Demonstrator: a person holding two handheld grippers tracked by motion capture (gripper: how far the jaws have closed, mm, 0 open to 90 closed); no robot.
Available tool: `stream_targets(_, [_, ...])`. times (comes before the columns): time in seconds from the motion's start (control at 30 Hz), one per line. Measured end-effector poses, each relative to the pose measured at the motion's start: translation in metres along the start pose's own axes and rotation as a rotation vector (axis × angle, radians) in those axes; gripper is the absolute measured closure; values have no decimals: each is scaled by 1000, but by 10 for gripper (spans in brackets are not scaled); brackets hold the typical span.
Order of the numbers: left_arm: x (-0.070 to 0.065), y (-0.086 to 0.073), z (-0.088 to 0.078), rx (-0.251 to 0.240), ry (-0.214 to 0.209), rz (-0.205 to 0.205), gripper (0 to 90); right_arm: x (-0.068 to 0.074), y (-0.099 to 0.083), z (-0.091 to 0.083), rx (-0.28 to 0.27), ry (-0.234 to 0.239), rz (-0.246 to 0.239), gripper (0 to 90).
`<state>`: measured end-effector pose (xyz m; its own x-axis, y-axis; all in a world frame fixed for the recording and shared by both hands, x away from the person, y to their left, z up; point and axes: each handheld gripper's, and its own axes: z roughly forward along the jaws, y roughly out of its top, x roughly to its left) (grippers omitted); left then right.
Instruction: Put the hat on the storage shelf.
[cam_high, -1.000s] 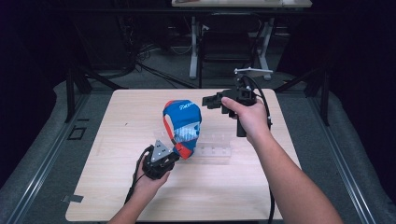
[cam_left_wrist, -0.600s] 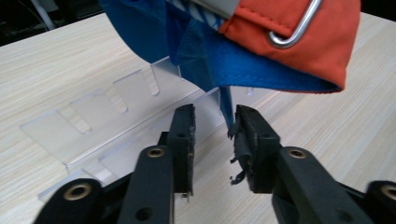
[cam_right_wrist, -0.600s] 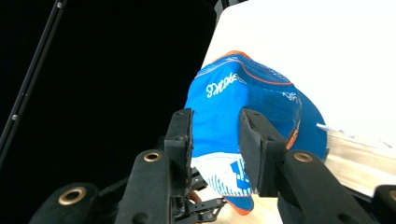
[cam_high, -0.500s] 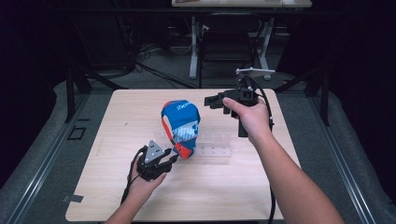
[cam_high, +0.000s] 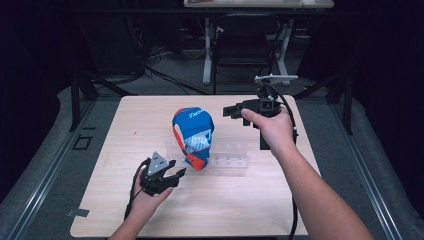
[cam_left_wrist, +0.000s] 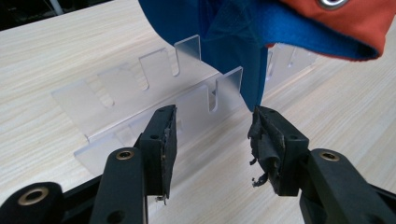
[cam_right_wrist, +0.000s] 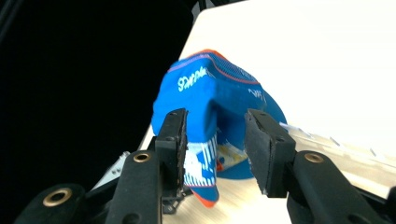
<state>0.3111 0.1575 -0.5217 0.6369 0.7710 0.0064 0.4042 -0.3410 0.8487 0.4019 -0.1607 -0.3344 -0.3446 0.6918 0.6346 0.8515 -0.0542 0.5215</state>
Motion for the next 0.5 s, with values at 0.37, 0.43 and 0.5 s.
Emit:
stream_targets(0.37, [16, -14, -13, 16, 24, -37, 481, -4, -10, -7, 10, -57, -32, 579])
stream_targets(0.43, [21, -19, -17, 26, 32, -42, 472, -4, -14, -9, 18, -74, -44, 576])
stream_targets(0.5, [23, -22, -20, 27, 39, -51, 468, -5, -17, -10, 17, -86, -57, 575])
